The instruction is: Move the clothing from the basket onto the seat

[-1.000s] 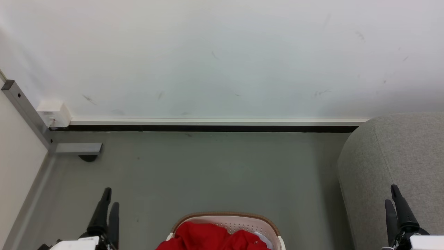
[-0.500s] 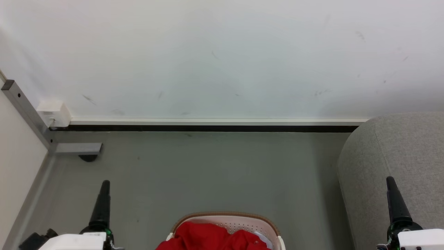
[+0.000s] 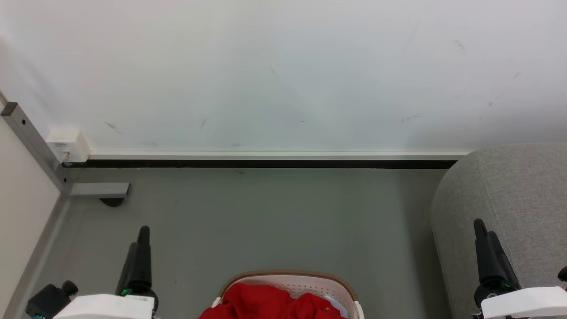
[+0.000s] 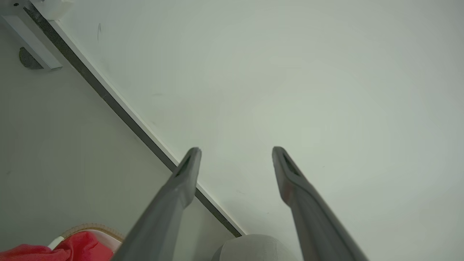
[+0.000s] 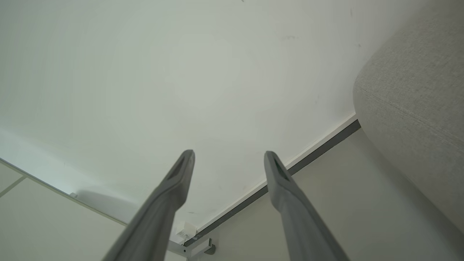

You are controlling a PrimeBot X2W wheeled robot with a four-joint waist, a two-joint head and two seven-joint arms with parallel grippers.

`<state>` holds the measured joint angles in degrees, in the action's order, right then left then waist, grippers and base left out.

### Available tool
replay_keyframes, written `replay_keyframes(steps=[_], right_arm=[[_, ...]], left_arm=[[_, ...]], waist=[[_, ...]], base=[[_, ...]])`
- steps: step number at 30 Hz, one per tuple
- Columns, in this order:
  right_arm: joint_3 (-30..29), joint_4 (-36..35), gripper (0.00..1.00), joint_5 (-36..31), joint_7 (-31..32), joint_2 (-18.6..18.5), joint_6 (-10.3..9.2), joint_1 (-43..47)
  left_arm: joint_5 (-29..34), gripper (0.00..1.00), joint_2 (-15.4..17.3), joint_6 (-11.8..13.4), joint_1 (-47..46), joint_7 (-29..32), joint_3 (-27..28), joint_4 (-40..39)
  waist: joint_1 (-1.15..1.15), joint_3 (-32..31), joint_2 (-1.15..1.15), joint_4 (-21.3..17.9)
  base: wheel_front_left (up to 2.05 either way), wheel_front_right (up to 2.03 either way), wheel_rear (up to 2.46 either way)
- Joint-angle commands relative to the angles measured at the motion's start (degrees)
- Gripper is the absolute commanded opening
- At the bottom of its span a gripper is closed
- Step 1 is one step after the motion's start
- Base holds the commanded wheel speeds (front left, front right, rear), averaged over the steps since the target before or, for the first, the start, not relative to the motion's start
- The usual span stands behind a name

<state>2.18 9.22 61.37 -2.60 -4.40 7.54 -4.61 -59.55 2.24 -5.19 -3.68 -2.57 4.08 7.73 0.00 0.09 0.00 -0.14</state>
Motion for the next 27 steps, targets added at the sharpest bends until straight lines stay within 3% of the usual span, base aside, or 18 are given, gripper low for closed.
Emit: replay_keyframes(steps=[1, 10, 27], right_arm=[[0.5, -1.23, 1.0, -2.44, -0.6, -1.05, -0.03, -1.03], [2.46, -1.31, 1.0, -11.66, -2.32, -1.62, -0.04, -0.66], [4.94, 2.49, 1.0, -22.55, -5.24, -2.5, -0.05, -0.7]], left_arm=[[2.81, 1.0, 0.46, 0.23, -0.25, -0.64, -0.1, -1.19], [14.93, 1.0, 0.53, 1.97, 0.34, -2.36, -1.78, -1.12], [27.3, 1.0, 0.62, 2.12, 0.98, -5.25, -2.96, -0.03]], waist=[[0.0, 0.01, 0.0, -0.01], [0.0, 0.18, 0.0, 0.05], [0.0, 0.11, 0.0, 0.06]], base=[[0.0, 0.0, 0.0], [0.0, 0.0, 0.0], [0.0, 0.0, 0.0]])
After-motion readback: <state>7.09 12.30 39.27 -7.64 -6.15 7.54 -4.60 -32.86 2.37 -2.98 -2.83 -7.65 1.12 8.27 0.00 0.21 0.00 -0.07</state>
